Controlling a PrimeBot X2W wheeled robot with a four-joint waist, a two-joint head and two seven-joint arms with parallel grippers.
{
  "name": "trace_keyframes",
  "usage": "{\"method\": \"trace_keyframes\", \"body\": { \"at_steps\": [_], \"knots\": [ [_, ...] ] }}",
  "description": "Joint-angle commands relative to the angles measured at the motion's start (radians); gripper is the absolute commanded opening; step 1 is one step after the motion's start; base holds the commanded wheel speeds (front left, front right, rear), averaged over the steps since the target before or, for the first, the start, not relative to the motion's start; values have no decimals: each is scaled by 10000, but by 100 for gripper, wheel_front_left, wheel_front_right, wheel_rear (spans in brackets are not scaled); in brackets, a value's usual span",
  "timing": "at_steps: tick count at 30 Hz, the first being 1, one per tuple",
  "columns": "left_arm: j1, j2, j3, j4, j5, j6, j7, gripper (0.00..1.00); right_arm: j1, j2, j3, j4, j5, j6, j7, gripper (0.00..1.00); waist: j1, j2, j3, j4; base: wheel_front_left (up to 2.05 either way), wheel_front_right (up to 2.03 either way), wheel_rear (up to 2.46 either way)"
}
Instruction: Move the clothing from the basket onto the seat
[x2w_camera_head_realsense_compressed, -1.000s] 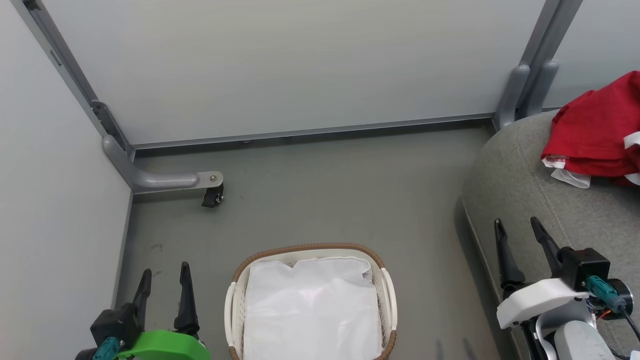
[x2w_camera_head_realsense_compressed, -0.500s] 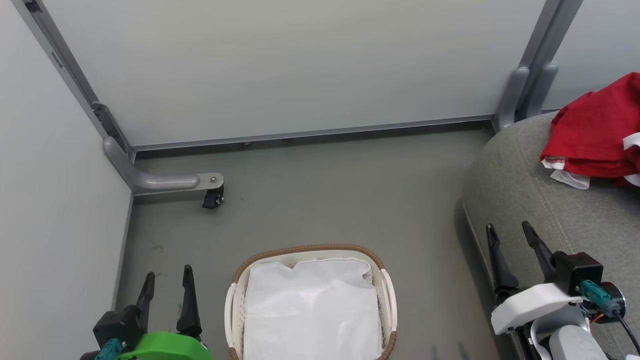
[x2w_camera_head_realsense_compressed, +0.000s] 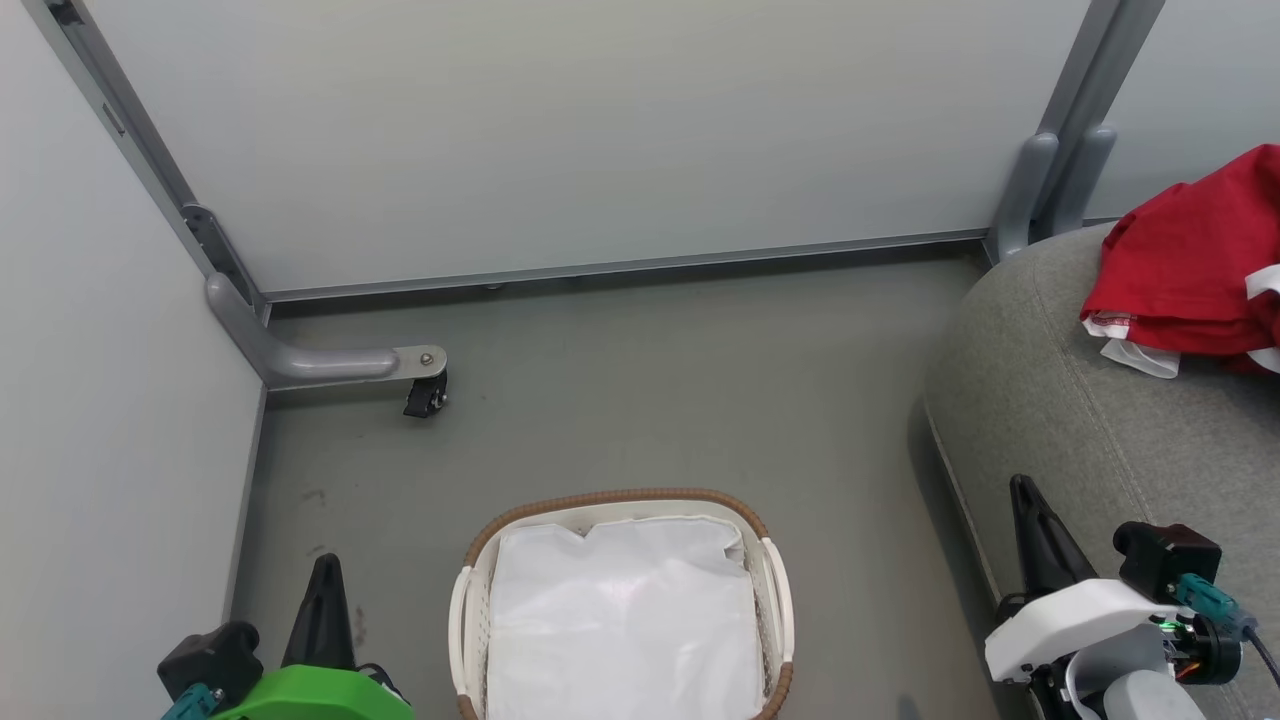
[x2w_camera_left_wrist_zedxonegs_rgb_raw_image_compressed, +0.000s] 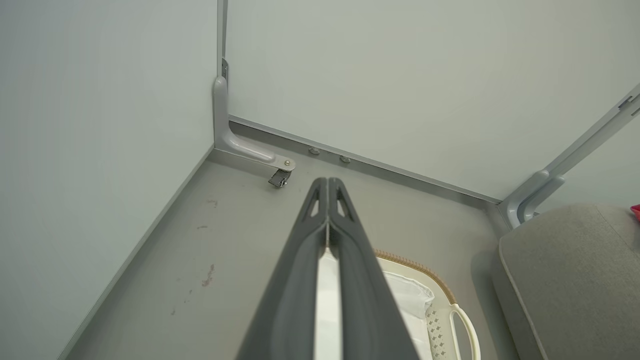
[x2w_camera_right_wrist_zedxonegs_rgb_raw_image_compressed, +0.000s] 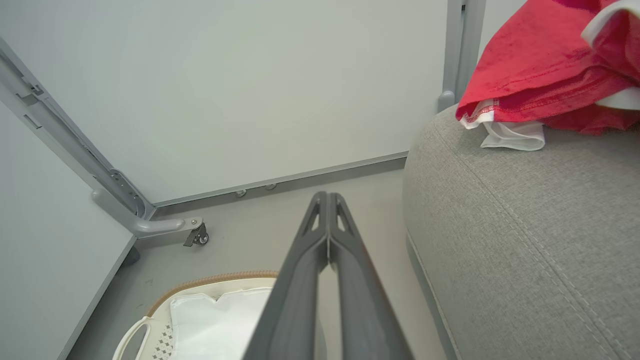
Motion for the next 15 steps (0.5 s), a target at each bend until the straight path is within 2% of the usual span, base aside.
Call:
{"method": "trace_keyframes", "body": {
  "at_steps": [1,15],
  "knots": [
    [-169,19,84,-200,-440,-41,96,0,-161,-52,-48,-215,511,-1,94,0,0,0,-4,-3,0,0,0],
    [-339,26,334,-432,-2552,-115,697,0,-112,-72,-112,-445,2924,-2,661,0,0,0,-38,-31,0,0,0]
  ]
}}
